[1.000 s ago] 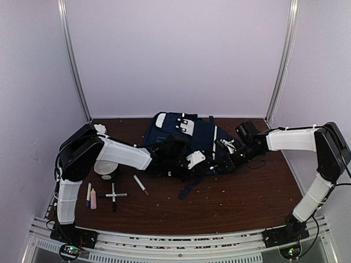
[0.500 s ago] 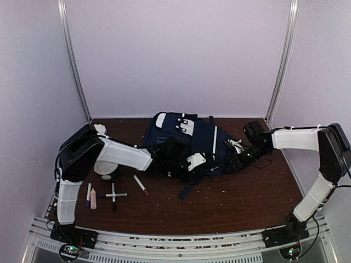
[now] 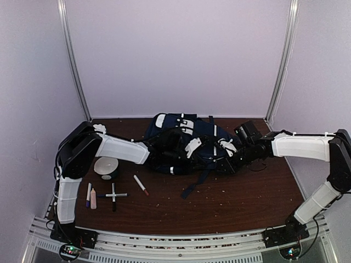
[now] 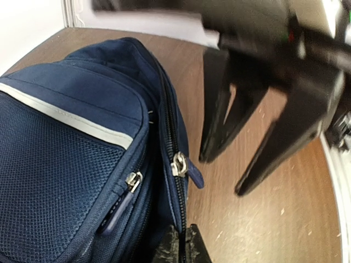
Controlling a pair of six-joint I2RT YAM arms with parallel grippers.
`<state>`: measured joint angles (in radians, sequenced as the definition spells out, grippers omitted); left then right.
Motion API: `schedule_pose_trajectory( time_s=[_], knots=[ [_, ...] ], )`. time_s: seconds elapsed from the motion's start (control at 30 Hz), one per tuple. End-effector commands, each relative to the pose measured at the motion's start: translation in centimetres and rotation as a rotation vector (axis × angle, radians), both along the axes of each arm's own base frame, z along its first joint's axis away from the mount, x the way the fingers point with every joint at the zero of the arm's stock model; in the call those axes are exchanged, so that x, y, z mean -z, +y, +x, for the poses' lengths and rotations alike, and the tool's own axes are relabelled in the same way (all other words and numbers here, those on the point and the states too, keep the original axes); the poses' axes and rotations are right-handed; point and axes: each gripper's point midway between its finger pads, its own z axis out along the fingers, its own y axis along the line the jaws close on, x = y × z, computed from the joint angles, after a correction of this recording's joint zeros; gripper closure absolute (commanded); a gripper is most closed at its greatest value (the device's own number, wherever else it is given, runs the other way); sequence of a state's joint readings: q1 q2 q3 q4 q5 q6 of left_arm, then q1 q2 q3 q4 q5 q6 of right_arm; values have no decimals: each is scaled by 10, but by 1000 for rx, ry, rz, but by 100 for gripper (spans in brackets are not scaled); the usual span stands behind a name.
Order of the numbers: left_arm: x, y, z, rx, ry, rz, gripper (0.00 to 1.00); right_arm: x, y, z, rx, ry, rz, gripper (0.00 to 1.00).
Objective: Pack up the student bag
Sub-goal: Grab the largest pocket of the student bag, then zip the student bag into the largest pocket of the bag.
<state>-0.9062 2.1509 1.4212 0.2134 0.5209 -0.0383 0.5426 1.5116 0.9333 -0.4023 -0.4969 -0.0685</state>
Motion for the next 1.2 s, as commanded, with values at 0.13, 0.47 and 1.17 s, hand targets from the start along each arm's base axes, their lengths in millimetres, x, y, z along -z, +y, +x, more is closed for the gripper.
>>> schedule_pose_trajectory(
  time_s=[0.13,0.47,1.17],
  knots=[
    [-82,-23,-5,88,-16,-269,100,-11,-2,26,81,-110,-52,57],
    [-84,-23,-9,101,13,-287,100,-9,16,42,89,-122,-42,56],
    [-30,7,-1,19,-110,-18,100,-5,-39,9,41,49,-102,100]
  ],
)
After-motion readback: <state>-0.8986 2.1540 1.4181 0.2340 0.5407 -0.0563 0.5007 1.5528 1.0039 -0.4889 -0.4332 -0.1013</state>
